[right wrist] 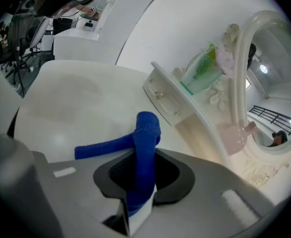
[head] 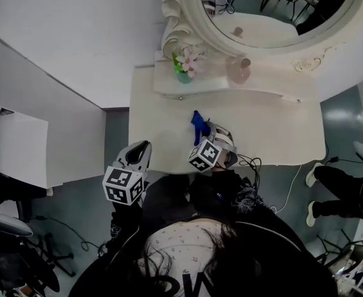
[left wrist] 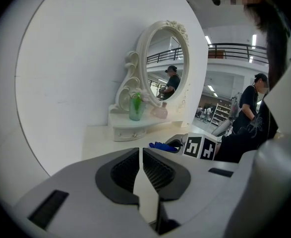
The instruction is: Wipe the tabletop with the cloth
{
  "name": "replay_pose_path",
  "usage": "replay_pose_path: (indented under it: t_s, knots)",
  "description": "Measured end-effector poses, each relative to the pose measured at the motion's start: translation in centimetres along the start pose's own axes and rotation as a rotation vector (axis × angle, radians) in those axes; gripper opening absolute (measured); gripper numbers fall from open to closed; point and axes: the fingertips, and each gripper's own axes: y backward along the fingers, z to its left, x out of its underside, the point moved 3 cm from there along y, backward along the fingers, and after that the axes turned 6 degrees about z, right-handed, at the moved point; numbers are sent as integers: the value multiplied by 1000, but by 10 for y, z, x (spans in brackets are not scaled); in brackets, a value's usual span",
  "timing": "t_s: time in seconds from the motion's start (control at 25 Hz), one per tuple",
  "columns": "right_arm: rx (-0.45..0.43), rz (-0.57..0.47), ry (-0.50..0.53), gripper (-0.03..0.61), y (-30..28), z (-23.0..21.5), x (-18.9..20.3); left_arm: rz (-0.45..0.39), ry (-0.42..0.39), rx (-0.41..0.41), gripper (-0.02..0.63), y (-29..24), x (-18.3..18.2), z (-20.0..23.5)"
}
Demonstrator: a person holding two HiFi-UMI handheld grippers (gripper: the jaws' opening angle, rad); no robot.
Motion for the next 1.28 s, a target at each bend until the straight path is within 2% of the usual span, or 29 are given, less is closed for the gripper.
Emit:
replay_pose_path:
  t_s: [0.4,0.64,1.0,1.28]
  knots:
    - [31,32,-88,72,1,-66,101,27,-70,68,2,-53,-30,-100]
    - [66,46,-118,72,6,-100,148,41,-91,97,2,-77,-37,-145]
    - [150,119,-166,72,0,-170,262,62,-125,177,2,-141,-45,-220]
    - [229,246,-247,71,13,-223,365,74,-150,217,2,-160,-52,-257]
